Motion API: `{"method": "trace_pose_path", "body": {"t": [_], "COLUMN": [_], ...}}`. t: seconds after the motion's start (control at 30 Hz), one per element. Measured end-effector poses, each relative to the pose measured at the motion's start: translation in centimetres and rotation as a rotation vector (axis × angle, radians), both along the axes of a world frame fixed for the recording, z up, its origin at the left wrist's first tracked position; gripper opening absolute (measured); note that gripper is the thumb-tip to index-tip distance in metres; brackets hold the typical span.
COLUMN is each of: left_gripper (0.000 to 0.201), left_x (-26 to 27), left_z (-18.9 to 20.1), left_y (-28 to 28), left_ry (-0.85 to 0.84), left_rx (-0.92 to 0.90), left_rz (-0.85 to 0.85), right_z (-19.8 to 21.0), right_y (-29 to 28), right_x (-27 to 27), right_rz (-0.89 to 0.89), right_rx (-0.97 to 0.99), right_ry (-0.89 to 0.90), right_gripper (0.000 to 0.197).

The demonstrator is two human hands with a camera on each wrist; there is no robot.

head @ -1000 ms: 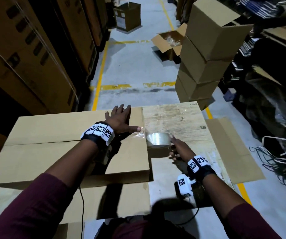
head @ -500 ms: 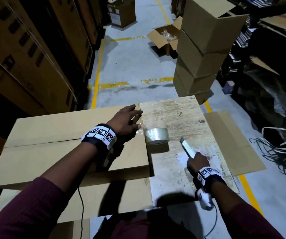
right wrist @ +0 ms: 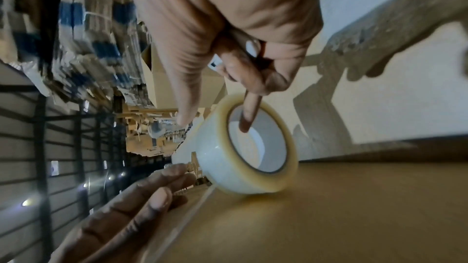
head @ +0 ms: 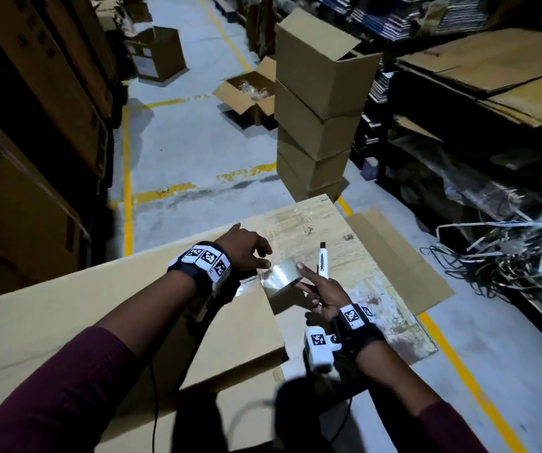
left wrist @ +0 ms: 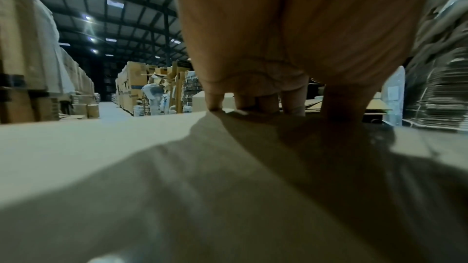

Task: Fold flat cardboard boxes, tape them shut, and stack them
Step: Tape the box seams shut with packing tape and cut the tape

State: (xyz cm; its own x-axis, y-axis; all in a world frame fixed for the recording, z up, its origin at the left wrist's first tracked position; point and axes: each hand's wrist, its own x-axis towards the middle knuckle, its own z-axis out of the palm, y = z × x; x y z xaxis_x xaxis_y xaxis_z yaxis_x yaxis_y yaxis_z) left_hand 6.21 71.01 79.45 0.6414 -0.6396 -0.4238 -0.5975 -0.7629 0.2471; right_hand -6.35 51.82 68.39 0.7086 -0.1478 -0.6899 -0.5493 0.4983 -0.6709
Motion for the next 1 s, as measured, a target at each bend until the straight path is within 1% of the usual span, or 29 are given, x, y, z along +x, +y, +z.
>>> {"method": "trace_pose_path", "body": {"t": [0.07,0.17,0.27,0.33,0.4,0.43,0.5,0.6,0.67,0.7,0.73,0.8,0.83,0.87,0.93,1.0], "left_gripper": [0.045,0.047,0.051,0.059,0.062,0.059,0.045,0.032,0.028,0.026,0.025,0.029,0.031,0.030,0.025,0.026], "left_x": [0.4,1.1,2.0,2.3,2.3,2.2,2.3,2.8,2.9,3.0,3.2,3.3,3.4,3.6,3.9,4.1], "left_z": [-0.6,-0.9,-0.8,-0.3,0.2,0.3,-0.1,-0.9,-1.0,-1.2,-1.3,-1.5,-1.7,-1.9,-2.2,-2.6], "left_y": [0.0,0.0,-0.5,-1.3,-2.3,-2.8,-3.2,-3.4,-3.4,-3.3,-3.2,-3.2,-3.3,-3.4,-3.7,-3.9], "left_ry": [0.011,0.040,0.065,0.122,0.240,0.315,0.448,0.553,0.655,0.687,0.703,0.720,0.739,0.764,0.810,0.855], "left_rx": [-0.001,0.035,0.033,0.024,-0.012,-0.055,-0.163,-0.265,-0.330,-0.360,-0.376,-0.386,-0.383,-0.374,-0.359,-0.395], "left_rz": [-0.030,-0.087,-0.133,-0.148,-0.155,-0.143,-0.099,-0.083,-0.077,-0.080,-0.074,-0.053,-0.048,-0.044,-0.049,-0.030], "right_z": [0.1,0.5,1.4,2.3,3.7,4.4,5.3,6.1,6.4,6.8,7.2,8.0,8.6,9.3,10.7,11.9], "right_y": [0.8,2.1,2.2,1.5,1.0,0.8,0.8,1.2,1.0,0.9,0.7,0.3,0.3,0.4,1.1,1.9], "right_x": [0.5,1.1,1.0,0.7,0.3,0.1,-0.1,-0.8,-1.0,-1.1,-1.4,-2.7,-3.8,-5.1,-7.7,-9.7], "right_rz": [-0.034,-0.132,-0.287,-0.400,-0.465,-0.482,-0.494,-0.501,-0.466,-0.436,-0.398,-0.343,-0.320,-0.276,-0.081,0.174], "right_rx": [0.005,-0.078,-0.035,0.035,0.053,0.049,0.049,0.024,-0.074,-0.181,-0.320,-0.648,-0.774,-0.855,-0.915,-0.967], "right_ry": [-0.010,-0.019,-0.081,-0.137,-0.180,-0.199,-0.224,-0.217,-0.217,-0.207,-0.183,-0.147,-0.172,-0.222,-0.330,-0.368], "right_gripper": [0.049,0.050,0.047,0.047,0.048,0.050,0.053,0.053,0.039,0.030,0.029,0.035,0.035,0.035,0.035,0.028]}}
